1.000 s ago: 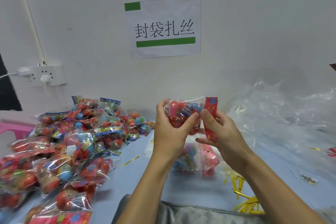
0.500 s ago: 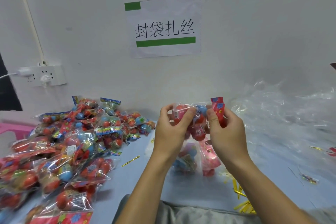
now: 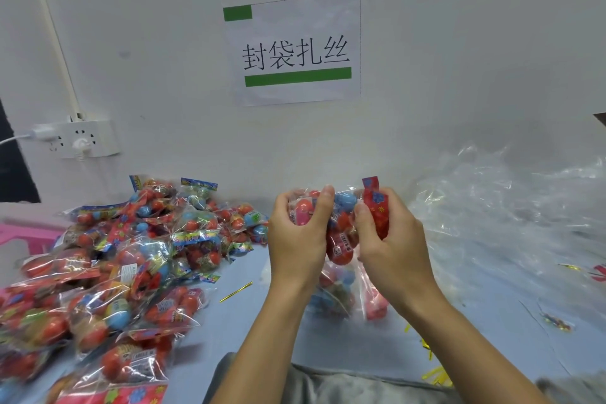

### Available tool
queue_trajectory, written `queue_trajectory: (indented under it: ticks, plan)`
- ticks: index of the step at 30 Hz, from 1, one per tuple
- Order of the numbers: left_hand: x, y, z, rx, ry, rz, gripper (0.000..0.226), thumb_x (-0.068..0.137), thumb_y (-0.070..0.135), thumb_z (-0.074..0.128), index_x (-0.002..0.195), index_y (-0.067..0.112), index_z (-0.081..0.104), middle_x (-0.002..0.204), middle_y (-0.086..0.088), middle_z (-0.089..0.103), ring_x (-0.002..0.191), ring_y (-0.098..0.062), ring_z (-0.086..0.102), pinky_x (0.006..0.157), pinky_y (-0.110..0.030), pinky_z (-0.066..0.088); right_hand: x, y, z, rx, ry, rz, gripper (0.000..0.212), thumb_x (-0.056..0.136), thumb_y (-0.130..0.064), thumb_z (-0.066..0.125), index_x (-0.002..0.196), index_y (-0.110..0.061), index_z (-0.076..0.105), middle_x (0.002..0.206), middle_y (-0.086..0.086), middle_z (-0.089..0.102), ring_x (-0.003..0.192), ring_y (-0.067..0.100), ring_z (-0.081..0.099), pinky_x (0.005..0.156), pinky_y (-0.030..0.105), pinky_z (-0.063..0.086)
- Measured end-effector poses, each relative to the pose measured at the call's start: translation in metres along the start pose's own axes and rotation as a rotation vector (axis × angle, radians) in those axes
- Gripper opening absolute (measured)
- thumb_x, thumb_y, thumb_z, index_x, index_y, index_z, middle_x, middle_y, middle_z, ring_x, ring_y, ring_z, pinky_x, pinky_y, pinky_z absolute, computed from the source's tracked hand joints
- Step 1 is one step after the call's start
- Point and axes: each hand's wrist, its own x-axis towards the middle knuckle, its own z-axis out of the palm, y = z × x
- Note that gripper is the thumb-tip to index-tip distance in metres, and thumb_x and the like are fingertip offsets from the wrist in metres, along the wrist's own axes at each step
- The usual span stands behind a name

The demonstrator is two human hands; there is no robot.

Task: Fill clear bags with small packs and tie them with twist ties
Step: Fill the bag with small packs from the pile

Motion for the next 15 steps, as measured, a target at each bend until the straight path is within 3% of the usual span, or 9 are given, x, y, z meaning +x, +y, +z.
queue_trajectory:
  ticks: [4, 7, 9, 11, 13, 15]
  plan:
    - [-0.002, 0.002, -0.003, 0.032, 0.013, 0.118, 0.027, 0.085, 0.042, 0.073, 0.099, 0.021, 0.062, 0.078, 0.005, 0.07, 0.065, -0.007, 0.068, 0.057, -0.017, 0.052, 0.002, -0.005, -0.004, 0.093, -0.045, 0.017, 0.014, 0.102, -0.013, 0.053, 0.089, -0.015, 0.059, 0.067, 0.005, 0.058, 0.055, 0.011, 0.048, 0.056, 0.034, 0.046]
    - [-0.002, 0.002, -0.005, 0.011, -0.025, 0.164, 0.022, 0.086, 0.035, 0.075, 0.099, 0.028, 0.059, 0.078, 0.011, 0.069, 0.067, -0.008, 0.069, 0.059, -0.019, 0.054, 0.001, -0.007, -0.006, 0.171, -0.064, 0.051, 0.011, 0.102, -0.01, 0.053, 0.098, -0.014, 0.062, 0.083, 0.014, 0.065, 0.077, 0.034, 0.06, 0.073, 0.048, 0.052]
    - [-0.004, 0.003, -0.005, 0.005, -0.05, 0.197, 0.026, 0.084, 0.035, 0.074, 0.102, 0.027, 0.057, 0.08, 0.011, 0.068, 0.069, -0.009, 0.069, 0.059, -0.022, 0.055, 0.001, -0.008, -0.007, 0.204, -0.066, 0.068, 0.016, 0.101, -0.008, 0.052, 0.1, -0.019, 0.063, 0.09, 0.015, 0.067, 0.086, 0.038, 0.062, 0.079, 0.051, 0.054]
    - [-0.005, 0.003, -0.005, 0.018, -0.067, 0.253, 0.027, 0.083, 0.032, 0.07, 0.103, 0.023, 0.054, 0.079, 0.012, 0.067, 0.068, -0.007, 0.067, 0.06, -0.021, 0.055, 0.0, -0.01, -0.007, 0.227, -0.064, 0.087, 0.023, 0.101, -0.009, 0.053, 0.099, -0.028, 0.064, 0.089, 0.01, 0.069, 0.081, 0.03, 0.063, 0.075, 0.043, 0.055]
    - [-0.006, 0.002, -0.005, 0.026, -0.07, 0.297, 0.026, 0.085, 0.028, 0.069, 0.103, 0.021, 0.053, 0.078, 0.014, 0.066, 0.066, -0.005, 0.066, 0.06, -0.021, 0.055, 0.001, -0.012, -0.007, 0.267, -0.079, 0.101, 0.022, 0.096, -0.014, 0.054, 0.097, -0.033, 0.064, 0.081, -0.001, 0.069, 0.073, 0.013, 0.061, 0.068, 0.027, 0.052]
    - [-0.005, 0.001, -0.005, 0.033, -0.057, 0.314, 0.025, 0.086, 0.025, 0.07, 0.103, 0.02, 0.053, 0.077, 0.013, 0.066, 0.066, -0.006, 0.065, 0.06, -0.023, 0.056, 0.001, -0.014, -0.008, 0.309, -0.115, 0.097, 0.02, 0.088, -0.02, 0.054, 0.096, -0.034, 0.065, 0.082, -0.001, 0.069, 0.075, 0.012, 0.062, 0.069, 0.023, 0.054]
